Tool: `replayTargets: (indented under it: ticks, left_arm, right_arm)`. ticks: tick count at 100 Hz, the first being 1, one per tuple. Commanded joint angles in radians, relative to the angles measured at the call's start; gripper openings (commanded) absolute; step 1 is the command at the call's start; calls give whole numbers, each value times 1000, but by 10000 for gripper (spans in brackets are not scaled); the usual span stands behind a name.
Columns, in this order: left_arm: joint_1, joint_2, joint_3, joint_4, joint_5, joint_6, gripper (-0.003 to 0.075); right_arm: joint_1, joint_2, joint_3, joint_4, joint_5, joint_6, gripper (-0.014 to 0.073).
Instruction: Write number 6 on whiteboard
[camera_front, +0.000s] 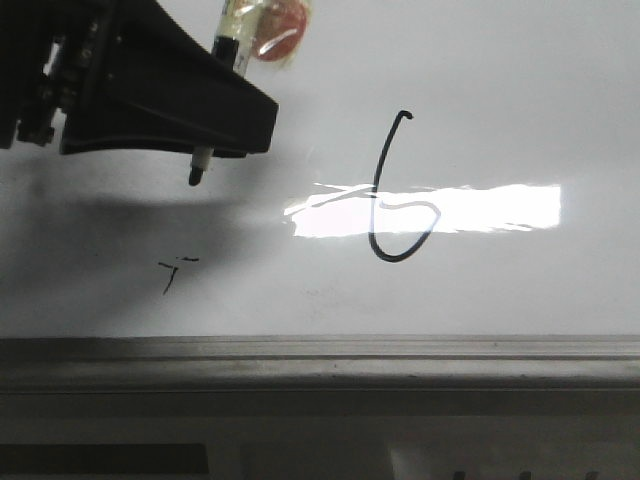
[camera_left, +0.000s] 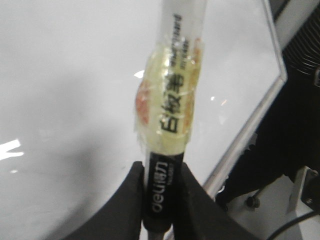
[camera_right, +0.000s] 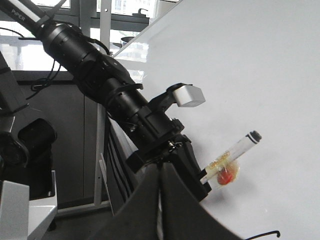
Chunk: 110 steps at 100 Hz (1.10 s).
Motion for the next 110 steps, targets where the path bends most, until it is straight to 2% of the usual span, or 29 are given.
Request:
replayTargets:
  ticks: [1,24,34,43,60,70,89,100,110]
  left_arm:
    - [2,8,-21,-78,-49,-19,-20]
    - [0,33,-28,-119,-270,-84,-20]
    - [-34,33,-28,-119,-365,-106,-20]
    - [-113,33,-41,-119,-475,-106,-20]
    - [-344,33,-108,-87,-836,-106,-20]
    - [-430,54,-129,-86,-966,-147,-20]
    - [-436,116,-129,-51,-1020,-429,-20]
    - [-436,128,-129,38,-1006,-501,-20]
    - [-436,128,-129,49,-1006,-518,-20]
  right_arm:
    - [-9,4,-33,-14,-39,-3,-68]
    - [-9,4,-33,-14,-28,-3,-68]
    - [-9,4,-31,-14,-13,-3,-68]
    - [-9,4,-31,-14,-2,-3,-68]
    - [-9,4,-31,-16,2,-3,-65]
    - [-9,4,-31,-16,3,-3,-65]
    - [-9,4,-31,-18,3,-3,-65]
    - [-9,4,-31,-18,5,-3,-65]
    - [-9,4,-31,-16,5,-3,-65]
